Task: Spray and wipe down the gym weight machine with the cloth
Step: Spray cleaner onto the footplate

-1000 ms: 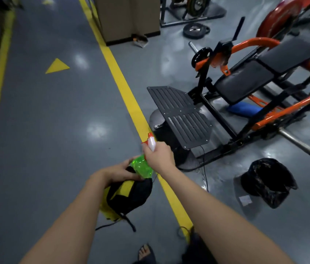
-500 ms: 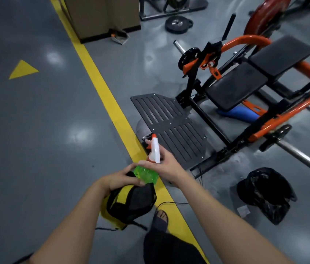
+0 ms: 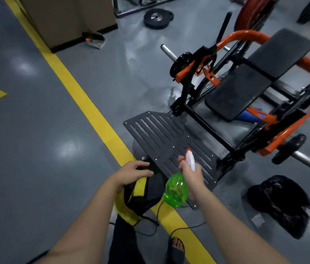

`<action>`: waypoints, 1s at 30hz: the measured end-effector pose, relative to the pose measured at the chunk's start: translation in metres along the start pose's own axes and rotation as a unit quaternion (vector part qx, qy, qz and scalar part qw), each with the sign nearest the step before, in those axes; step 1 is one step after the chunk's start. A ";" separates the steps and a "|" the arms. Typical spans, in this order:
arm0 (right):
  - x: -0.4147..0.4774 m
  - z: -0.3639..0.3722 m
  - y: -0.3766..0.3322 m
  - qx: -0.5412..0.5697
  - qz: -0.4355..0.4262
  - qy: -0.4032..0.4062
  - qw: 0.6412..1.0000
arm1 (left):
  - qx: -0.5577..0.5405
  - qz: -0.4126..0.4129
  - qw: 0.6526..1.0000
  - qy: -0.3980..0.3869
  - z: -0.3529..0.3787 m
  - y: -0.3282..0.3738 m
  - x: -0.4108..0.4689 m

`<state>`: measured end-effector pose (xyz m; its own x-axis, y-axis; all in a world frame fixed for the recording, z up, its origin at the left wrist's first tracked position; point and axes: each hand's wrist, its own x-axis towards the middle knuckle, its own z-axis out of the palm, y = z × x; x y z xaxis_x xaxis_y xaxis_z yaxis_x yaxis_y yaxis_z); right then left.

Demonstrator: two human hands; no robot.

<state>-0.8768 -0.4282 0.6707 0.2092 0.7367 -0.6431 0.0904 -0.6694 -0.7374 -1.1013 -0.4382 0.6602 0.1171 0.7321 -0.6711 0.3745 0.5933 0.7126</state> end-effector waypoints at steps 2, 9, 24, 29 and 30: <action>0.018 0.014 -0.008 -0.046 0.007 0.016 0.999 | -0.059 0.000 0.997 0.043 -0.037 0.005 0.028; 0.064 0.091 -0.054 -0.090 0.071 0.013 0.993 | -0.088 -0.009 0.990 0.110 -0.158 0.050 0.092; 0.105 0.148 -0.100 -0.102 0.128 0.099 0.982 | -0.074 -0.031 0.989 0.126 -0.231 0.101 0.129; 0.110 0.135 -0.098 -0.136 0.149 0.096 0.975 | -0.049 -0.011 0.992 0.113 -0.228 0.112 0.131; 0.108 0.134 -0.100 -0.145 0.151 0.088 0.974 | -0.046 -0.010 0.993 0.111 -0.227 0.115 0.131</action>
<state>-0.9941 -0.2683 0.6475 0.4305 0.4907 -0.7575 0.2640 -0.8711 -0.4142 -1.2516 -0.1987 0.7005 -0.0990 0.7691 -0.6314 0.2884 0.6295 0.7215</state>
